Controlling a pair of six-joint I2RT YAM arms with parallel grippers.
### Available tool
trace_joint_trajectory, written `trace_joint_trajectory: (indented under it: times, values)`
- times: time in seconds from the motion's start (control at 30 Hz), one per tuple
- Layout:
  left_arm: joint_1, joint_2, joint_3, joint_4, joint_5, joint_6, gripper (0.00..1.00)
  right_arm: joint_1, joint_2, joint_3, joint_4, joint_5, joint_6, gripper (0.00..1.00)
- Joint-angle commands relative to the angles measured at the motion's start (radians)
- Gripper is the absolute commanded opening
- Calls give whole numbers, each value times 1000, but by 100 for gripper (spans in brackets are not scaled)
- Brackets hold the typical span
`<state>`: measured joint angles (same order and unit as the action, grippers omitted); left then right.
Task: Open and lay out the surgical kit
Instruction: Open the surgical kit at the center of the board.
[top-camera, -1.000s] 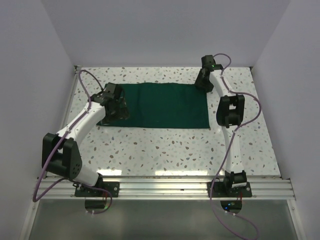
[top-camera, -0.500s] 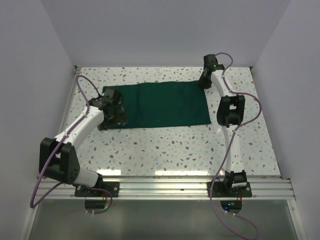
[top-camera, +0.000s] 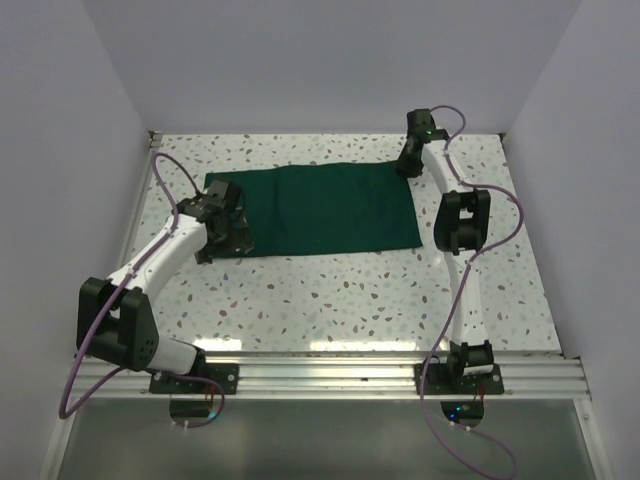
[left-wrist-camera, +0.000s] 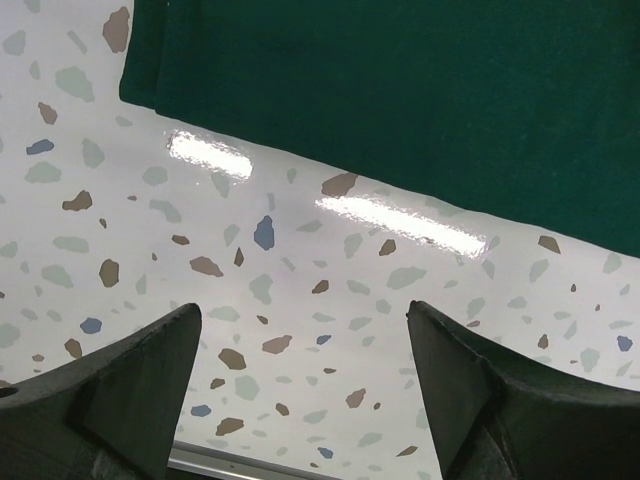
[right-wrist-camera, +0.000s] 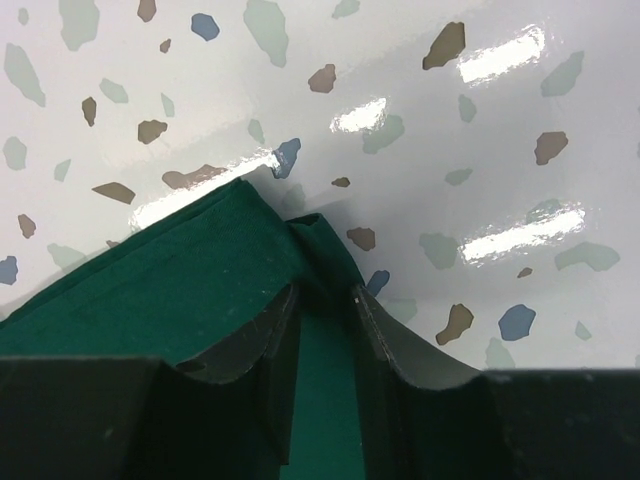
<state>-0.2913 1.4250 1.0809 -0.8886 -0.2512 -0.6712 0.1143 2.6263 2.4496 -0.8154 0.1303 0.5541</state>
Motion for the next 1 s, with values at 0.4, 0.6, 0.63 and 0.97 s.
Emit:
trace_joint_trajectory:
  times: [0.4,0.6,0.63,0.97]
  values:
    - [0,-72,-53,42,3,1,88,65,-87,-61,-68,25,-40,35]
    - [0,-81,-65,53,6,9,88,85,-100,-52,-82,46,-46,35]
    - [0,-83,-65,54,4,9,89,87,-100,-52,-90,48,-43,35]
    - [0,-86,-62,51,-6,27,88,90,-129,-67,-133,137,-75,28]
